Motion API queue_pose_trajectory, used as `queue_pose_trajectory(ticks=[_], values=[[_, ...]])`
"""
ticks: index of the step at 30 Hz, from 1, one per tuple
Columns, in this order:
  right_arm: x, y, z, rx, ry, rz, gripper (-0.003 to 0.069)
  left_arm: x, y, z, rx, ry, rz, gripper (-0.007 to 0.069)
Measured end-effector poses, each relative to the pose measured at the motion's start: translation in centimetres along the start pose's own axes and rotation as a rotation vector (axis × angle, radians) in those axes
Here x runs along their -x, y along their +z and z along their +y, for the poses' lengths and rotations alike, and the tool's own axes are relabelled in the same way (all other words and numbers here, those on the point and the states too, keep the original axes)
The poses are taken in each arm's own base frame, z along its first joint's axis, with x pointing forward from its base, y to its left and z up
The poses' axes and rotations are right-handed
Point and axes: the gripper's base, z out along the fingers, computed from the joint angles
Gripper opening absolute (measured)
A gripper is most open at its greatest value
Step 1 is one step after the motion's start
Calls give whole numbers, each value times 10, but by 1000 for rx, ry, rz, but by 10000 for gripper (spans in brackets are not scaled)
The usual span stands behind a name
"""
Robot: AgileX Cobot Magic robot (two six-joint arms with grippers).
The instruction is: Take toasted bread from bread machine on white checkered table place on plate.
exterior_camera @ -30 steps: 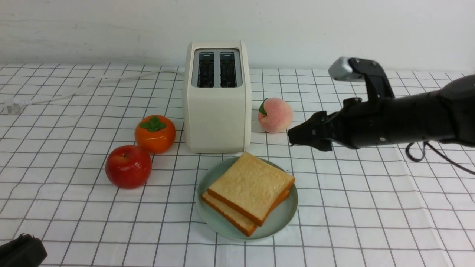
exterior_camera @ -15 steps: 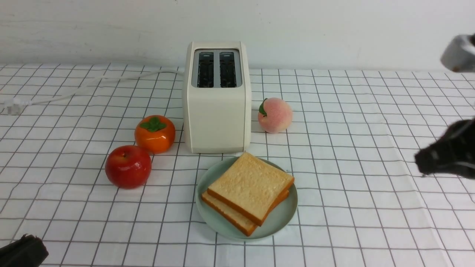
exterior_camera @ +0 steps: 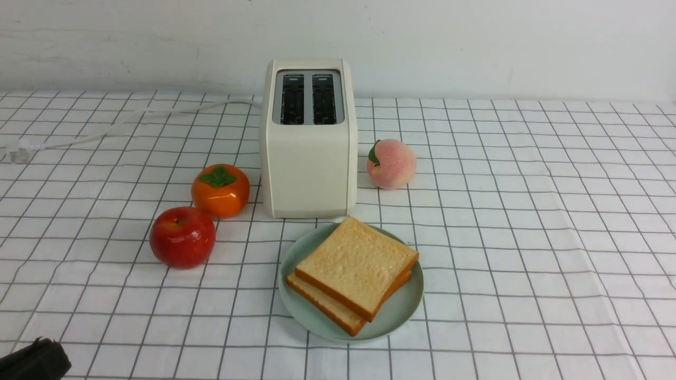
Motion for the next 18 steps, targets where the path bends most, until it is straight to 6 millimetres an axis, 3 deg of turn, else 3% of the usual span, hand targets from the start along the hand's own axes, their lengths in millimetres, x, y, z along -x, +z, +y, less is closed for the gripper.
queue_pose_trajectory(ticks=[11,15,17,18], values=[[-26,-22,3,-8,-38,-10,2,0,0,0,0,0,1,-13],[-31,-21,-5,-98,-41,-113,3,0,0,0,0,0,3,-13],[-36,-5,-15,-156,-25,-295,3,-1,0,0,0,0,3,-13],[-36,-7,-15,-166,-25,-329,3,-1,0,0,0,0,3,-13]])
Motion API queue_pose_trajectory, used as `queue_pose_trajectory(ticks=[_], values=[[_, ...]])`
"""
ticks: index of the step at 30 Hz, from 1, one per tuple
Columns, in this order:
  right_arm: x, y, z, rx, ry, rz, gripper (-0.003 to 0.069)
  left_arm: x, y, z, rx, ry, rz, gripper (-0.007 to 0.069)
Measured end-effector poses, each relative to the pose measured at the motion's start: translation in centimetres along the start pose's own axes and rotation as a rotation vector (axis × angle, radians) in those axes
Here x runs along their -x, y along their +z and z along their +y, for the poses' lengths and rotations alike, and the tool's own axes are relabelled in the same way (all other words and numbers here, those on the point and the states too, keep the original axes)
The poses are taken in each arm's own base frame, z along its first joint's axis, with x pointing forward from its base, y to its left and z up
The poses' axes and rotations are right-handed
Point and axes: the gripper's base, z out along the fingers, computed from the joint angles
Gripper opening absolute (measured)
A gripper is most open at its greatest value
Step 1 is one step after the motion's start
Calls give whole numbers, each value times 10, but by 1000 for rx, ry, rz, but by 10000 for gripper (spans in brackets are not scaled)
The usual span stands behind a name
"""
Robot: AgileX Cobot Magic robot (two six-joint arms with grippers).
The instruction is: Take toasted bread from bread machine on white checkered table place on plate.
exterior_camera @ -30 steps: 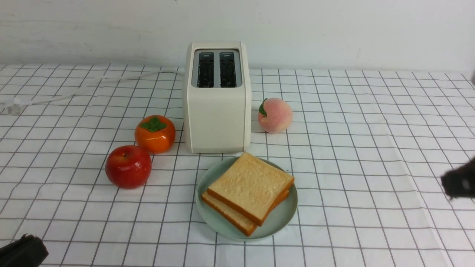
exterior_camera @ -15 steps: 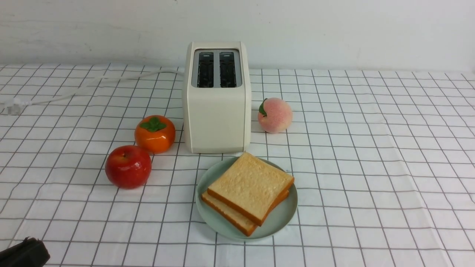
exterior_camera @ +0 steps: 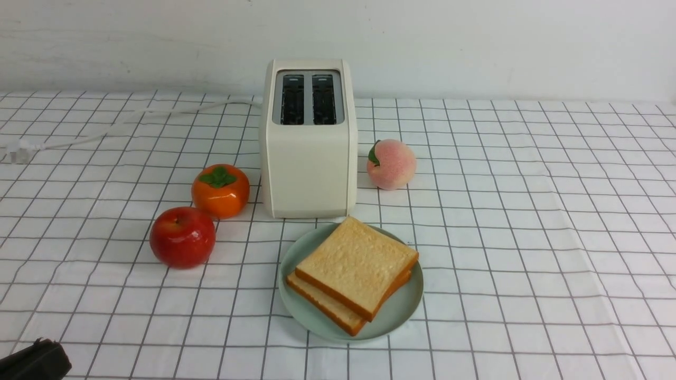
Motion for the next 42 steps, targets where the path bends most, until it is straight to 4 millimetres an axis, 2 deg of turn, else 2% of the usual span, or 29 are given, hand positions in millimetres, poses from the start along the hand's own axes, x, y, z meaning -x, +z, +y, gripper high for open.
queue_pose_trajectory(ticks=[1,4,7,10,15,20,24,42], values=[[-18,17,-7,-44,19,-101,3,0,0,0,0,0,1,-13],[-57,43,-18,-124,52,-217,3,0,0,0,0,0,1,-13],[-89,62,-27,-172,66,-297,3,0,0,0,0,0,1,-13],[-112,75,-31,-185,86,-289,3,0,0,0,-1,-1,5,-13],[-115,75,-33,-208,74,-273,3,0,0,0,-1,-2,5,-13],[-117,75,-32,-189,206,-244,3,0,0,0,-2,-3,5,-13],[-117,75,-32,-185,238,-242,6,0,0,0,-2,-4,5,-11],[-117,75,-32,-183,243,-242,24,0,0,0,-2,-4,5,2]])
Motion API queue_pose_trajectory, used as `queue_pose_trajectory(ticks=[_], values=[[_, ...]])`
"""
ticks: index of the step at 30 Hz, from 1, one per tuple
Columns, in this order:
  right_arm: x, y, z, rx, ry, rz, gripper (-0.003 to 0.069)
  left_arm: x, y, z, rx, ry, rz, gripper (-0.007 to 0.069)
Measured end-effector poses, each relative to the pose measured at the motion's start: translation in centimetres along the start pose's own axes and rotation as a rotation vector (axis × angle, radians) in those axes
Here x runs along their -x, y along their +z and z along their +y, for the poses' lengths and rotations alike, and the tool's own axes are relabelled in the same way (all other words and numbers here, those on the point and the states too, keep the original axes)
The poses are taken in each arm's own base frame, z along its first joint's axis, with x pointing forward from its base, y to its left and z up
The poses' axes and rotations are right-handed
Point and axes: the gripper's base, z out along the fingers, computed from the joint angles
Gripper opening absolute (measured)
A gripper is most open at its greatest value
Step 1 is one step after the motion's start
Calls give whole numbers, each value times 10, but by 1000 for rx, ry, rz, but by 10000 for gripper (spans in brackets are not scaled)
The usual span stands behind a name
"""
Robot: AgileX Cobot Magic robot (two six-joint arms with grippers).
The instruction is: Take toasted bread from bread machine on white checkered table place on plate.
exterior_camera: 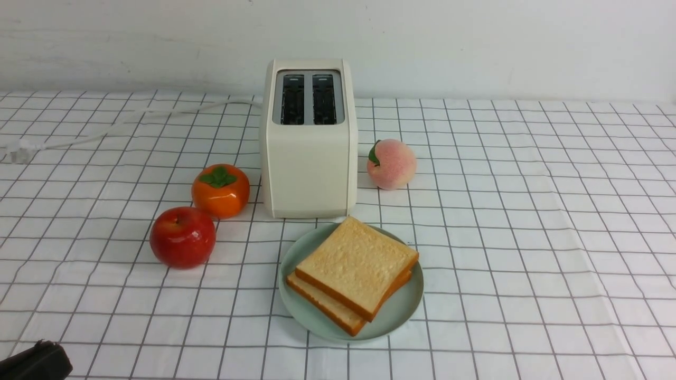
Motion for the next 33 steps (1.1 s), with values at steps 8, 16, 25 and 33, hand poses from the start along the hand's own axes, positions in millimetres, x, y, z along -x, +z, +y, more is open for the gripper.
queue_pose_trajectory(ticks=[8,16,25,33], values=[[0,0,0,0,0,0,32,-18,6,11,62,9,-72,-13],[0,0,0,0,0,0,40,-73,7,37,324,-76,-12,-13],[0,0,0,0,0,0,53,-92,6,39,360,-135,167,-13],[0,0,0,0,0,0,64,-92,6,39,360,-138,166,-13]])
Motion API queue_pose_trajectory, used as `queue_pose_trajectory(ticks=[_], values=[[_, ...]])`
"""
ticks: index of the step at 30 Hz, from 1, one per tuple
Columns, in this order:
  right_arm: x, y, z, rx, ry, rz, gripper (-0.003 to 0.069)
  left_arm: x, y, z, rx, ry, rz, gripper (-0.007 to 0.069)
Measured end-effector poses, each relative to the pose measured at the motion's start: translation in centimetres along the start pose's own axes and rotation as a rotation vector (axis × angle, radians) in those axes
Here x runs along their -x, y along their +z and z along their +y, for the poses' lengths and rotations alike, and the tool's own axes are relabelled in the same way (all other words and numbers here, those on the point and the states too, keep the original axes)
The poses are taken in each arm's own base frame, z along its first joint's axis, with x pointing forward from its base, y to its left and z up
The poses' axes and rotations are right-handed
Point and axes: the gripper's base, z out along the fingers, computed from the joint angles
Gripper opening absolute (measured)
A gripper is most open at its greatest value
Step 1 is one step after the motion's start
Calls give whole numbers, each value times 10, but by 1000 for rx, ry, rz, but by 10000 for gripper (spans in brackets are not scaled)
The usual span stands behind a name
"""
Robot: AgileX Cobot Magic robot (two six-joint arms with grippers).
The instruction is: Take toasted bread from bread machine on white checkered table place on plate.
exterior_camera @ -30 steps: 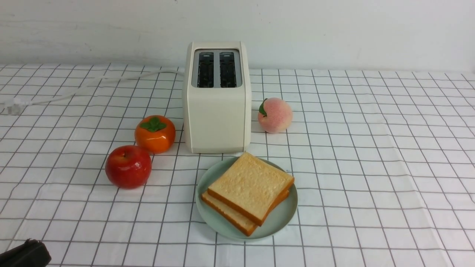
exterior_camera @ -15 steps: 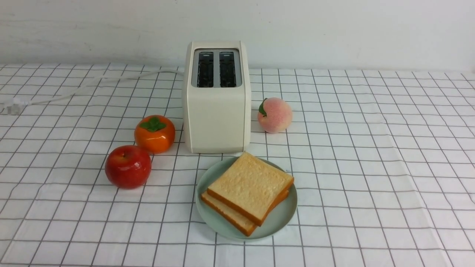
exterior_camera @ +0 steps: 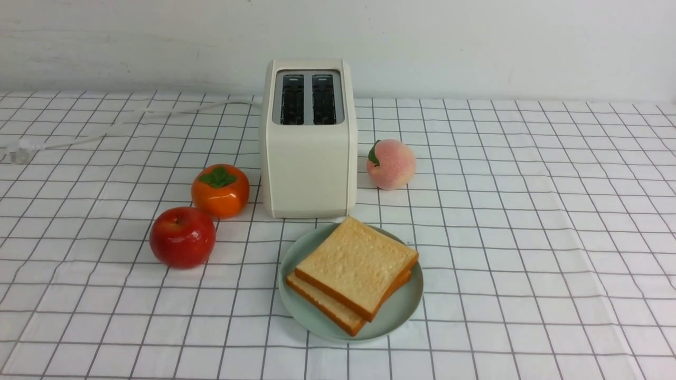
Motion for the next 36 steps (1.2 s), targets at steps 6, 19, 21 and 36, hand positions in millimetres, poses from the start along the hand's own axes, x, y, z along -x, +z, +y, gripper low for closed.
queue_pose_trajectory(ticks=[6,19,21,36], values=[[0,0,0,0,0,0,78,0,0,0,0,0,-1,-13],[0,0,0,0,0,0,87,0,0,0,0,-1,-1,-13],[0,0,0,0,0,0,87,0,0,0,0,-1,-1,-13],[0,0,0,0,0,0,103,0,0,0,0,-1,-1,-13]])
